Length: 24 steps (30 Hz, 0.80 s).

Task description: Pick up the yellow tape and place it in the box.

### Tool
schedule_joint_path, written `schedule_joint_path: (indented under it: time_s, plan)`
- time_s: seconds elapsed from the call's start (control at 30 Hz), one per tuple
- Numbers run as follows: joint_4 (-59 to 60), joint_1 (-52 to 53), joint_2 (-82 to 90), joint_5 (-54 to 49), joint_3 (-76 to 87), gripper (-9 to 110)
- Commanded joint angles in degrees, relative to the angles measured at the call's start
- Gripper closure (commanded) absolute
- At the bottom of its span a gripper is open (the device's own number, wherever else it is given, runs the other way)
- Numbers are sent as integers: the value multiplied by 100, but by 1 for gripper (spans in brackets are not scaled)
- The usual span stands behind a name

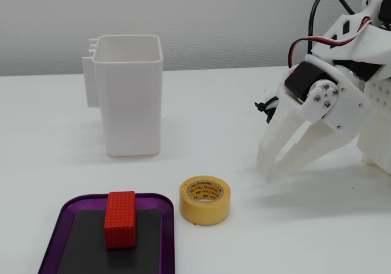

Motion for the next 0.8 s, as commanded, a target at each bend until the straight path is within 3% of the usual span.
schedule_joint_path:
  time_s: [0.0,0.27,0.77]
  plan:
    - [97,62,-4175,-1318,-4236,90]
    - [105,44,-7216,-1292,-5880,85]
    - [97,123,-7594,-1362,-6346,84]
